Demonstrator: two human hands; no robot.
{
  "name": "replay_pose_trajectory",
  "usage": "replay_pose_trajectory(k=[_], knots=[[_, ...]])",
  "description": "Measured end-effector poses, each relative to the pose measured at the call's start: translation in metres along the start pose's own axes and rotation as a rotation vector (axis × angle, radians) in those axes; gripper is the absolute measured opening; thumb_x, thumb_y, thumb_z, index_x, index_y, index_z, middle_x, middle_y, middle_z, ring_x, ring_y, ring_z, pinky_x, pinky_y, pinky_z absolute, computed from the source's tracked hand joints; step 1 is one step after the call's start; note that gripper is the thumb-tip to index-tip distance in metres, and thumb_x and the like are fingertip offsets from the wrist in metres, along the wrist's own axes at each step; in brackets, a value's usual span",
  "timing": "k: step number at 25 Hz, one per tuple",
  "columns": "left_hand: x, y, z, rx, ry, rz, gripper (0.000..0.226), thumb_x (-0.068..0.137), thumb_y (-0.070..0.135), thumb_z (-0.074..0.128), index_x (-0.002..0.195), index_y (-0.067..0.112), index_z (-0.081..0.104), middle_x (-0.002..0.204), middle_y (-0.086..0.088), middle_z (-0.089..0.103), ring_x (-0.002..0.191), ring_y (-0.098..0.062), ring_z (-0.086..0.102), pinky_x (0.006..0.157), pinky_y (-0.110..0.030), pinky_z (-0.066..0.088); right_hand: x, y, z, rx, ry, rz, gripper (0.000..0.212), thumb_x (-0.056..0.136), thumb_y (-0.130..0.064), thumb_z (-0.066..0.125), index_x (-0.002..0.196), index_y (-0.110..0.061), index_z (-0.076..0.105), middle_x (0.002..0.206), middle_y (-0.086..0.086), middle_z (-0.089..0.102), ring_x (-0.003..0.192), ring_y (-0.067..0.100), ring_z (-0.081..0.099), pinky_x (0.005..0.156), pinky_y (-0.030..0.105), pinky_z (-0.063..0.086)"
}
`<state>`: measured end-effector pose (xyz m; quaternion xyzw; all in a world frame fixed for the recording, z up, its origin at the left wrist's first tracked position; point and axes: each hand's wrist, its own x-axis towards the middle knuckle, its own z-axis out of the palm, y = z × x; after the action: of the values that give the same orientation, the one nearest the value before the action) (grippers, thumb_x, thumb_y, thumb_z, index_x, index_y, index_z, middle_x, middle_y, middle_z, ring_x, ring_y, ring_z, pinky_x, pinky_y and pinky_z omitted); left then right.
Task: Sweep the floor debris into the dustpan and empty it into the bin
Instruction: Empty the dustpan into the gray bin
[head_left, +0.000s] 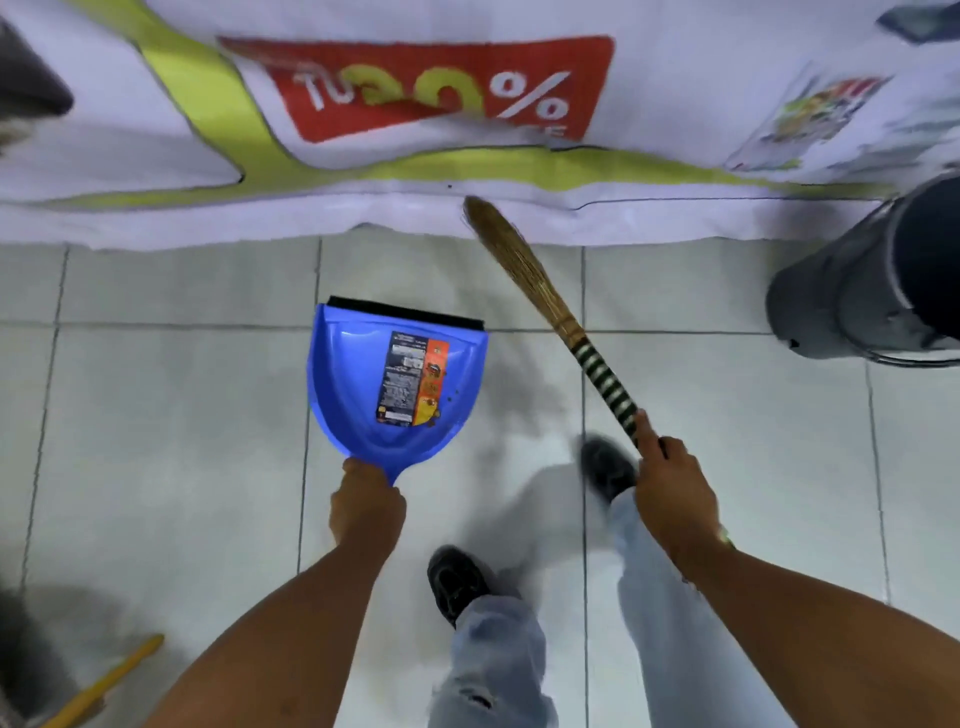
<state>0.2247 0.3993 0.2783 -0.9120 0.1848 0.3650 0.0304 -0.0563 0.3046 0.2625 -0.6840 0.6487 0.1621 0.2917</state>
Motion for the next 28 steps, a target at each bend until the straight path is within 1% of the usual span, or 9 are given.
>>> replay_pose_trajectory(k=[6, 9, 14, 17, 20, 22, 24, 26, 28], knots=[[-0.051, 0.224, 0.063, 0.279, -0.027, 0.372, 0.042, 0.087, 0.017, 0.059, 0.121, 0.002, 0.040, 0.115, -0.015, 0.062, 0.108, -0.038, 0.058, 0.086, -0.040, 0.047, 0.063, 0.126, -0.069, 0.092, -0.094, 0.284, 0.060, 0.096, -0.013, 0.033, 0.150, -0.031, 0.012, 0.136, 0.015, 0.042, 0.116, 0.036, 0.048, 0.094, 0.047, 0.047], [-0.075, 0.331, 0.097, 0.386, -0.053, 0.538, 0.043, 0.087, 0.016, 0.057, 0.124, 0.004, 0.039, 0.117, -0.013, 0.062, 0.109, -0.038, 0.058, 0.086, -0.041, 0.047, 0.105, 0.168, -0.100, 0.112, -0.157, 0.335, 0.060, 0.095, -0.015, 0.034, 0.148, -0.034, 0.014, 0.132, 0.011, 0.045, 0.116, 0.035, 0.049, 0.093, 0.046, 0.045], [-0.131, 0.507, 0.158, 0.629, -0.096, 0.951, 0.045, 0.088, 0.022, 0.052, 0.128, 0.009, 0.039, 0.110, -0.012, 0.065, 0.101, -0.038, 0.062, 0.081, -0.041, 0.049, 0.144, 0.250, -0.138, 0.089, -0.244, 0.364, 0.061, 0.095, -0.012, 0.034, 0.149, -0.031, 0.015, 0.131, 0.011, 0.047, 0.116, 0.034, 0.051, 0.091, 0.045, 0.047], [-0.150, 0.569, 0.185, 0.694, -0.250, 1.092, 0.043, 0.091, 0.027, 0.048, 0.131, 0.013, 0.040, 0.116, -0.015, 0.062, 0.108, -0.039, 0.058, 0.083, -0.044, 0.048, 0.145, 0.271, -0.147, 0.113, -0.291, 0.357, 0.063, 0.094, -0.010, 0.034, 0.149, -0.030, 0.012, 0.131, 0.010, 0.047, 0.116, 0.033, 0.051, 0.090, 0.044, 0.047], [-0.161, 0.614, 0.210, 0.723, -0.396, 1.035, 0.042, 0.097, 0.030, 0.037, 0.134, 0.009, 0.041, 0.124, -0.019, 0.058, 0.115, -0.037, 0.053, 0.091, -0.042, 0.044, 0.144, 0.289, -0.148, 0.162, -0.313, 0.348, 0.067, 0.094, -0.011, 0.039, 0.150, -0.029, 0.009, 0.130, 0.011, 0.048, 0.114, 0.032, 0.052, 0.089, 0.042, 0.049], [-0.171, 0.633, 0.222, 0.779, -0.431, 0.940, 0.043, 0.098, 0.018, 0.031, 0.138, 0.003, 0.034, 0.126, -0.021, 0.055, 0.114, -0.037, 0.053, 0.093, -0.041, 0.043, 0.145, 0.296, -0.149, 0.190, -0.324, 0.338, 0.068, 0.094, -0.012, 0.041, 0.151, -0.028, 0.007, 0.131, 0.011, 0.047, 0.114, 0.030, 0.052, 0.089, 0.041, 0.050], [-0.179, 0.645, 0.228, 0.705, -0.547, 0.773, 0.038, 0.099, 0.019, 0.031, 0.130, 0.000, 0.042, 0.105, -0.018, 0.062, 0.089, -0.031, 0.062, 0.074, -0.036, 0.049, 0.143, 0.295, -0.151, 0.216, -0.334, 0.324, 0.066, 0.095, -0.013, 0.039, 0.151, -0.027, 0.006, 0.131, 0.011, 0.047, 0.114, 0.030, 0.052, 0.089, 0.040, 0.050], [-0.181, 0.650, 0.232, 0.449, -0.699, 0.602, 0.038, 0.099, 0.033, 0.030, 0.098, 0.002, 0.054, 0.072, -0.008, 0.057, 0.053, -0.018, 0.050, 0.047, -0.025, 0.041, 0.141, 0.294, -0.154, 0.243, -0.330, 0.307, 0.064, 0.096, -0.016, 0.038, 0.151, -0.027, 0.007, 0.131, 0.012, 0.047, 0.114, 0.030, 0.052, 0.090, 0.039, 0.050], [-0.186, 0.651, 0.230, 0.308, -0.819, 0.451, 0.043, 0.100, 0.037, 0.028, 0.083, 0.005, 0.051, 0.066, -0.005, 0.052, 0.046, -0.014, 0.041, 0.034, -0.016, 0.035, 0.142, 0.292, -0.156, 0.246, -0.336, 0.286, 0.063, 0.096, -0.017, 0.038, 0.151, -0.026, 0.008, 0.131, 0.012, 0.048, 0.114, 0.030, 0.052, 0.090, 0.038, 0.049]])
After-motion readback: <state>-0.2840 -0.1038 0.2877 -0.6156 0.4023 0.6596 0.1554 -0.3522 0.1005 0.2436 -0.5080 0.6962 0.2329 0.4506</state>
